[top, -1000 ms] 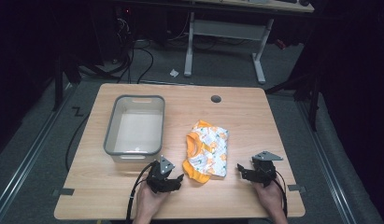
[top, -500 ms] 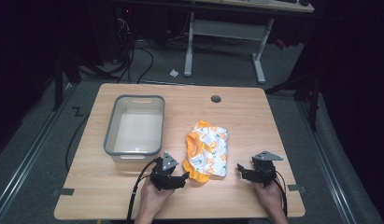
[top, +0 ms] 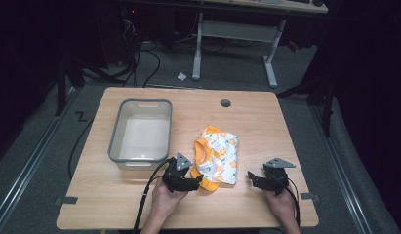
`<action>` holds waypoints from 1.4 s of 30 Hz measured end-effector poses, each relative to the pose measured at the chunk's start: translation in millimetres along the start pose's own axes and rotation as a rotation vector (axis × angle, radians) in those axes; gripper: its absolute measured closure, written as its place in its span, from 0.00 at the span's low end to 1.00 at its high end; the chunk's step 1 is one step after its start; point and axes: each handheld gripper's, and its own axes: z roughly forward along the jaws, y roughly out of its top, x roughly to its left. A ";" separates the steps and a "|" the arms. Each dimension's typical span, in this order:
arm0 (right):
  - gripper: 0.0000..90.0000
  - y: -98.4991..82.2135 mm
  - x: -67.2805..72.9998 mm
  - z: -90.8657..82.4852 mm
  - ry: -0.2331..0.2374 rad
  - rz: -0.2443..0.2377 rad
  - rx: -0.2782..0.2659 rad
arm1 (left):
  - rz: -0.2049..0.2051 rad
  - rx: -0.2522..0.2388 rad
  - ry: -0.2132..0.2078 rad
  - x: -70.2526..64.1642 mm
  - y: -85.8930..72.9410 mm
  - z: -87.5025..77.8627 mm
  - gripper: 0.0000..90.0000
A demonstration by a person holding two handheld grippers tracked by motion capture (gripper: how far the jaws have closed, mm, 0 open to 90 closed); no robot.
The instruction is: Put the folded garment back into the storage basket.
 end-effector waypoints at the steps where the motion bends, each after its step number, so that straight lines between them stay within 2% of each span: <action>1: 0.29 0.0 0.0 0.0 0.001 -0.001 0.000 | -0.001 0.001 -0.001 -0.1 1.4 0.8 0.31; 7: 0.29 0.0 0.0 0.0 0.001 0.000 0.000 | -0.017 -0.010 -0.005 1.0 11.4 5.9 0.30; 11: 0.29 0.0 0.0 0.0 0.001 -0.001 0.000 | -0.011 0.003 0.005 2.6 20.4 12.3 0.29; 18: 0.29 0.0 0.0 0.0 0.001 -0.001 0.000 | -0.032 0.022 0.010 7.1 28.8 24.4 0.29; 23: 0.29 0.0 0.1 -0.1 0.001 0.000 0.001 | -0.050 0.015 0.003 8.7 33.6 29.7 0.28; 34: 0.29 0.0 0.0 0.0 0.001 0.000 0.000 | -0.069 0.040 0.011 12.5 43.5 50.1 0.27; 39: 0.29 0.0 0.0 0.0 0.001 0.000 0.000 | -0.083 0.069 0.019 15.8 43.5 63.5 0.27; 42: 0.29 0.0 0.0 0.0 -0.001 0.000 0.000 | -0.078 0.087 0.032 17.0 42.7 68.5 0.27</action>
